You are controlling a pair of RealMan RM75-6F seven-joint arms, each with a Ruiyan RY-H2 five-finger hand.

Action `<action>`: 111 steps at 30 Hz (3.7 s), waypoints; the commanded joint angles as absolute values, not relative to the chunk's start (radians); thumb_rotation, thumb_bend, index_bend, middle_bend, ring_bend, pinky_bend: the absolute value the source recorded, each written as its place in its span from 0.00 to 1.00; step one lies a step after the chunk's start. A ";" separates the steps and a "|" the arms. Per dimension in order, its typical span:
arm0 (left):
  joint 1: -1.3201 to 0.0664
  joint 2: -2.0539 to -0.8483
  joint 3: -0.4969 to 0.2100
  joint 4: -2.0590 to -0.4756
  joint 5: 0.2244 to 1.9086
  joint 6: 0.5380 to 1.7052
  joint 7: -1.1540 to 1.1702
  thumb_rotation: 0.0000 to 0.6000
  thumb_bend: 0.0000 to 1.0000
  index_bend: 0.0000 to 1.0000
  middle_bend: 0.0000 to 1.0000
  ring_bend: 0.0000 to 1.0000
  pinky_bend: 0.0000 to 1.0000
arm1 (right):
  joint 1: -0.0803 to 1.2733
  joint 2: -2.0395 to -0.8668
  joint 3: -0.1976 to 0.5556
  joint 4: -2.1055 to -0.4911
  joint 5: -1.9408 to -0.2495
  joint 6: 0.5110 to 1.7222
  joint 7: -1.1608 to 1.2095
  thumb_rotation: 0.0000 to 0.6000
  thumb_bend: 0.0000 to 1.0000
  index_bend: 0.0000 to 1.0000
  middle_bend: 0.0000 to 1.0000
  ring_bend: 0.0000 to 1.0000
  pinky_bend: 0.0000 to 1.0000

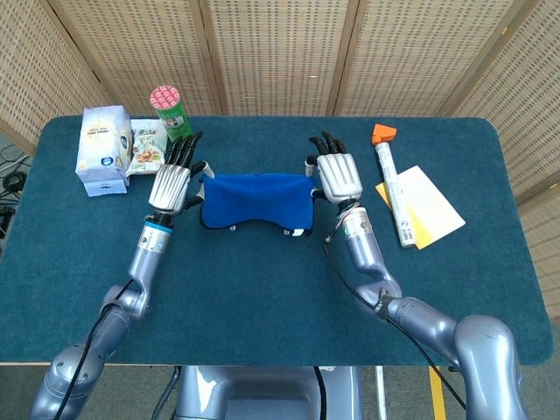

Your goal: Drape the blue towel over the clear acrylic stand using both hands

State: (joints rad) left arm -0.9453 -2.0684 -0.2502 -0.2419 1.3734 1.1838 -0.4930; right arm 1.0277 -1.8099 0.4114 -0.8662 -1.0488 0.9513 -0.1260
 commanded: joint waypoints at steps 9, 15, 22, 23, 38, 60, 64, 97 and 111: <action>-0.941 -2.085 -0.240 -0.221 1.367 1.140 -0.499 1.00 0.49 0.72 0.00 0.00 0.00 | 1.015 -1.826 0.401 -0.824 -1.062 0.934 -0.097 1.00 0.47 0.63 0.17 0.01 0.13; -0.944 -2.093 -0.239 -0.212 1.364 1.134 -0.507 1.00 0.48 0.72 0.00 0.00 0.00 | 1.010 -1.828 0.400 -0.811 -1.069 0.930 -0.081 1.00 0.47 0.63 0.17 0.01 0.13; -0.944 -2.099 -0.235 -0.204 1.363 1.130 -0.513 1.00 0.48 0.72 0.00 0.00 0.00 | 1.004 -1.822 0.397 -0.813 -1.078 0.917 -0.072 1.00 0.47 0.63 0.17 0.01 0.13; -0.943 -2.099 -0.234 -0.203 1.363 1.130 -0.514 1.00 0.48 0.69 0.00 0.00 0.00 | 1.003 -1.821 0.396 -0.816 -1.079 0.915 -0.070 1.00 0.47 0.63 0.17 0.01 0.13; -0.933 -2.078 -0.207 -0.214 1.382 1.120 -0.544 1.00 0.45 0.05 0.00 0.00 0.00 | 0.986 -1.794 0.392 -0.852 -1.086 0.908 -0.069 1.00 0.41 0.18 0.09 0.01 0.13; -0.911 -2.027 -0.216 -0.252 1.363 1.100 -0.486 1.00 0.21 0.00 0.00 0.00 0.00 | 0.964 -1.768 0.403 -0.920 -1.045 0.930 -0.160 1.00 0.16 0.13 0.06 0.00 0.13; -0.895 -2.006 -0.213 -0.263 1.363 1.099 -0.469 1.00 0.21 0.00 0.00 0.00 0.00 | 0.950 -1.753 0.396 -0.947 -1.041 0.939 -0.182 1.00 0.14 0.11 0.04 0.00 0.13; -0.340 -1.299 -0.057 -1.628 1.282 1.540 0.240 1.00 0.00 0.00 0.00 0.00 0.00 | 0.420 -1.368 0.017 -1.445 -1.519 1.567 -0.128 1.00 0.00 0.10 0.00 0.00 0.03; -0.174 -1.293 0.094 -1.743 1.417 1.667 0.349 1.00 0.00 0.00 0.00 0.00 0.00 | 0.211 -1.379 -0.107 -1.474 -1.656 1.766 -0.220 1.00 0.00 0.06 0.00 0.00 0.00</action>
